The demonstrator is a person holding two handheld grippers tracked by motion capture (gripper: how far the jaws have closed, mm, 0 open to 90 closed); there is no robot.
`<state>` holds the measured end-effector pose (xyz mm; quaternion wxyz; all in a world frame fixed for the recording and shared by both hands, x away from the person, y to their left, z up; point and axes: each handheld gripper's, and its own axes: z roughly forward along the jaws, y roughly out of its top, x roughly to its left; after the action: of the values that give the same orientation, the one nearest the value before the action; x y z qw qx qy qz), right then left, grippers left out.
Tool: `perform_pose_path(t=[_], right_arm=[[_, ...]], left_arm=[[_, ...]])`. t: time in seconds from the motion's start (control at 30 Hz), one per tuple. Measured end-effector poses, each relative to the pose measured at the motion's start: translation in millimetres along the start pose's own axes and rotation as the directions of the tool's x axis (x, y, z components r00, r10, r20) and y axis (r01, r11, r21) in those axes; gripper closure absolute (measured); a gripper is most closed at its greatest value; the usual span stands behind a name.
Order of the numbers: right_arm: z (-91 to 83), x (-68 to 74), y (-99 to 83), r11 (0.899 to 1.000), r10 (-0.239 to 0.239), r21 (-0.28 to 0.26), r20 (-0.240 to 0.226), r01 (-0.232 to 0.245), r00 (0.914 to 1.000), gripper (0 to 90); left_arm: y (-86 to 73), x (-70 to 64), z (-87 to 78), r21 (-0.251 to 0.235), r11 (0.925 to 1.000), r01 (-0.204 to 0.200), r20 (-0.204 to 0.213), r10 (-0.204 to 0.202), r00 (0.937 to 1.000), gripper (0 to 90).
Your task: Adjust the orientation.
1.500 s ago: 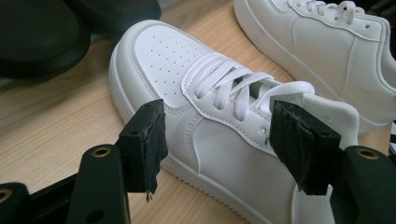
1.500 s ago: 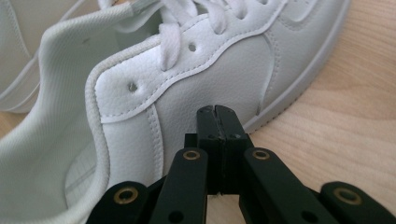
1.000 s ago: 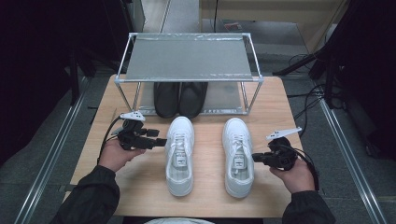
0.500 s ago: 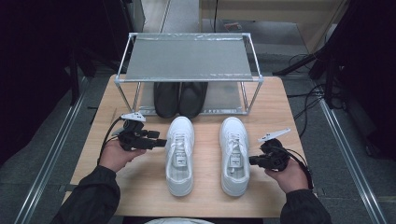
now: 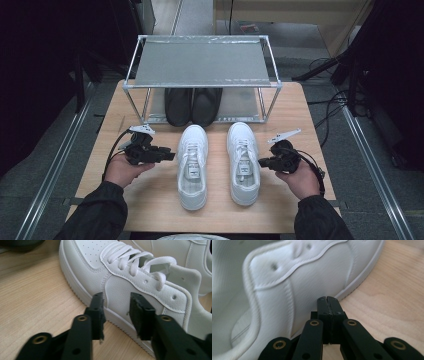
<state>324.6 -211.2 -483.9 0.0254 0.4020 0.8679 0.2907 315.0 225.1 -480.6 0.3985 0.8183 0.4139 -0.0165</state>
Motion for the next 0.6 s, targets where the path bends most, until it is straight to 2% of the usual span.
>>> perform_pose_path(t=[0.03,0.13,0.47,0.6], right_arm=[[0.5,-2.3,1.9,1.0,0.017,-0.007,-0.005,-0.018,0.9998,90.0],[3.1,-4.8,6.7,0.999,0.028,-0.016,-0.026,-0.028,0.9993,90.0],[10.9,1.1,17.2,1.0,-0.002,-0.016,-0.033,0.001,0.9995,90.0],[14.6,3.7,22.5,1.0,-0.014,-0.01,-0.038,0.013,0.9992,90.0]], left_arm=[[-0.4,-0.4,-0.6,-0.004,1.0,0.005,0.007,-0.005,1.0,71.4],[-1.9,-2.3,0.2,-0.001,1.0,0.003,0.012,-0.003,0.9999,78.1],[-10.8,-5.6,16.5,0.081,0.9967,-0.003,0.018,0.002,0.9998,79.2],[-12.6,-8.7,23.1,0.093,0.9956,-0.011,0.03,0.008,0.9995,79.0]])
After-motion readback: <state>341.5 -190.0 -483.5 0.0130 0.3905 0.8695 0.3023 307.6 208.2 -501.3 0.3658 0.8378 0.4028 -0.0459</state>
